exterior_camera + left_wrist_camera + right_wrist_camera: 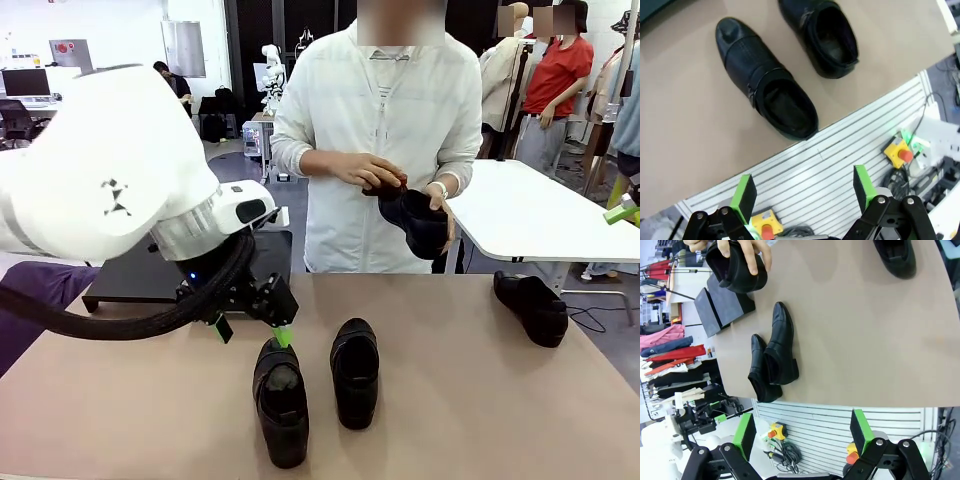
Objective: Organize the shoes by placing them on the stand.
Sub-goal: Place the Shoe from the middle of the table onto the Shoes Stand.
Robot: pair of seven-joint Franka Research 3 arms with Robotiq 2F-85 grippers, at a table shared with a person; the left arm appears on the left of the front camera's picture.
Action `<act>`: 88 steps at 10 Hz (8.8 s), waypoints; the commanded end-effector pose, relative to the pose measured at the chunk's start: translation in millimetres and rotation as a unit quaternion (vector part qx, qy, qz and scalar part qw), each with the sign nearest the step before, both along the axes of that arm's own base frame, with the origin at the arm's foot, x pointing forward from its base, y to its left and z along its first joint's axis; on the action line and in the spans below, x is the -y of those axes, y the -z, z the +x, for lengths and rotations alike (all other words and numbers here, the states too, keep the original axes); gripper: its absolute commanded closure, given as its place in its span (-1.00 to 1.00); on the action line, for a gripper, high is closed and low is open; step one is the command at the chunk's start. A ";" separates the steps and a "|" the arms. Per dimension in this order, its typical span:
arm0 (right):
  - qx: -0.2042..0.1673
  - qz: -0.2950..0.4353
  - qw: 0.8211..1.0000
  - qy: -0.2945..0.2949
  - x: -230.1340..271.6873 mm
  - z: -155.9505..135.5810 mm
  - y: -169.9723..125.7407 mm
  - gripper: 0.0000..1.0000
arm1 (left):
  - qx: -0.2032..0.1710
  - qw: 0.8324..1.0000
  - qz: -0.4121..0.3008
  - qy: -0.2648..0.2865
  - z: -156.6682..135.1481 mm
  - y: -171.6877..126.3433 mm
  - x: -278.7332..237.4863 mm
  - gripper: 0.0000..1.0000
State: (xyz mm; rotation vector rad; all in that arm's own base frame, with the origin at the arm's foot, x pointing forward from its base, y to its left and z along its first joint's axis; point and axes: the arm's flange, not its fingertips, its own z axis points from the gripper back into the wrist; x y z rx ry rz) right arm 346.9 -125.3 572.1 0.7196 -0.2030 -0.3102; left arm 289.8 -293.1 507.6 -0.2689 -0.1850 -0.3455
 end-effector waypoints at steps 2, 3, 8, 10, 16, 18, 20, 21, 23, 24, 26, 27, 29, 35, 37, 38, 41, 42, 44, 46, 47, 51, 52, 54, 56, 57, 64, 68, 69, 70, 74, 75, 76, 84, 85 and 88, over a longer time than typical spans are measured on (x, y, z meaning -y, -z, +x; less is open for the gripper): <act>0.004 0.005 1.000 -0.004 1.0 0.6 -2.0 -1.00 | -0.014 0.995 0.029 -0.095 5.7 30.0 20.4 -1.00; 0.004 0.005 1.000 -0.004 1.0 0.6 -2.0 -1.00 | -0.018 0.993 0.026 -0.115 8.7 38.5 23.5 -1.00; 0.004 0.005 1.000 -0.004 1.0 0.6 -2.0 -1.00 | -0.019 0.984 -0.018 -0.174 24.6 91.9 51.0 -1.00; 0.004 0.005 1.000 -0.004 1.0 0.6 -2.0 -1.00 | -0.023 0.987 -0.023 -0.160 30.2 114.7 65.6 -1.00; 0.004 0.005 1.000 -0.004 1.0 0.6 -2.0 -1.00 | -0.010 0.987 -0.012 -0.163 51.1 155.2 79.6 -1.00; 0.004 0.005 1.000 -0.004 1.0 0.6 -2.0 -1.00 | 0.001 0.986 -0.006 -0.166 52.3 157.5 81.1 0.88; 0.004 0.005 1.000 -0.004 1.0 0.6 -2.0 -1.00 | 0.000 0.985 0.003 -0.171 52.3 158.2 80.6 1.00; 0.004 0.005 1.000 -0.004 1.0 0.6 -2.0 -1.00 | 0.000 0.985 0.010 -0.173 52.6 158.3 81.0 1.00; 0.004 0.005 1.000 -0.004 1.0 0.6 -2.0 -1.00 | -0.002 0.985 0.021 -0.173 51.9 158.0 80.0 1.00; 0.004 0.005 1.000 -0.004 1.0 0.6 -2.0 -1.00 | -0.005 0.984 0.032 -0.175 51.2 157.7 78.6 1.00; 0.004 0.005 1.000 -0.004 1.0 0.6 -2.0 -1.00 | -0.007 0.983 0.040 -0.177 48.6 155.9 75.7 1.00; 0.004 0.005 1.000 -0.004 1.0 0.6 -2.0 -1.00 | -0.007 0.983 0.041 -0.177 48.0 154.8 73.3 1.00; 0.004 0.005 1.000 -0.004 1.0 0.6 -2.0 -1.00 | 0.003 0.985 0.038 -0.169 45.4 141.9 66.8 1.00; 0.004 0.005 1.000 -0.004 1.0 0.6 -2.0 -1.00 | 0.091 0.993 0.077 -0.001 -10.8 30.2 -43.3 1.00; 0.004 0.005 1.000 -0.004 1.0 0.6 -2.0 -1.00 | 0.172 0.981 0.058 -0.063 -16.5 13.1 -84.2 1.00; 0.004 0.005 1.000 -0.004 1.0 0.6 -2.0 -1.00 | 0.167 0.979 0.033 -0.114 -13.6 8.5 -104.5 1.00; 0.004 0.005 1.000 -0.004 1.0 0.6 -2.0 -1.00 | 0.120 0.989 0.074 -0.039 -12.2 14.2 -61.9 1.00; 0.004 0.005 1.000 -0.004 1.0 0.6 -2.0 -1.00 | 0.120 0.989 0.074 -0.039 -12.2 14.2 -61.9 1.00; 0.004 0.005 1.000 -0.004 1.0 0.6 -2.0 -1.00 | 0.117 0.989 0.082 -0.040 -14.6 20.5 -61.6 1.00; 0.004 0.005 1.000 -0.004 1.0 0.6 -2.0 -1.00 | 0.153 0.981 0.092 -0.076 68.5 4.0 -48.9 1.00; 0.004 0.005 1.000 -0.004 1.0 0.6 -2.0 -1.00 | 0.211 0.966 0.097 -0.112 117.3 -7.5 -47.3 1.00; 0.004 0.005 1.000 -0.004 1.0 0.6 -2.0 -1.00 | 0.267 0.919 0.202 -0.207 234.7 14.5 -45.2 1.00; 0.004 0.005 1.000 -0.004 1.0 0.6 -2.0 -1.00 | 0.296 0.908 0.194 -0.225 243.0 18.4 -42.5 1.00; 0.004 0.005 1.000 -0.004 1.0 0.6 -2.0 -1.00 | 0.283 0.920 0.173 -0.209 233.7 6.7 -83.3 1.00; 0.004 0.005 1.000 -0.004 1.0 0.6 -2.0 -1.00 | 0.283 0.920 0.173 -0.209 233.7 6.7 -83.3 1.00; 0.004 0.005 1.000 -0.004 1.0 0.6 -2.0 -1.00 | 0.279 0.920 0.173 -0.217 236.7 18.3 -67.2 1.00; 0.004 0.005 1.000 -0.004 1.0 0.6 -2.0 -1.00 | 0.309 0.911 0.132 -0.238 278.1 72.2 -67.8 1.00; 0.004 0.005 1.000 -0.004 1.0 0.6 -2.0 -1.00 | 0.321 0.908 0.144 -0.229 285.4 90.6 -60.9 1.00; 0.004 0.005 1.000 -0.004 1.0 0.6 -2.0 -1.00 | 0.317 0.910 0.141 -0.229 286.0 92.4 -59.6 0.69; 0.004 0.005 1.000 -0.004 1.0 0.6 -2.0 -1.00 | 0.317 0.911 0.142 -0.223 285.8 93.2 -58.6 -0.48; 0.004 0.005 1.000 -0.004 1.0 0.6 -2.0 -1.00 | 0.328 0.907 0.141 -0.221 279.8 92.5 -60.0 -1.00; 0.004 0.005 1.000 -0.004 1.0 0.6 -2.0 -1.00 | 0.332 0.906 0.138 -0.224 274.7 87.4 -62.3 -1.00; 0.004 0.005 1.000 -0.004 1.0 0.6 -2.0 -1.00 | 0.334 0.907 0.130 -0.223 268.2 79.7 -63.9 -1.00; 0.004 0.005 1.000 -0.004 1.0 0.6 -2.0 -1.00 | 0.219 0.964 0.018 -0.150 127.2 -87.7 -162.2 -1.00; 0.004 0.005 1.000 -0.004 1.0 0.6 -2.0 -1.00 | 0.189 0.970 -0.025 -0.153 107.5 -96.8 -189.8 -1.00; 0.004 0.005 1.000 -0.004 1.0 0.6 -2.0 -1.00 | 0.128 0.965 -0.103 -0.203 39.5 -64.7 -278.3 -1.00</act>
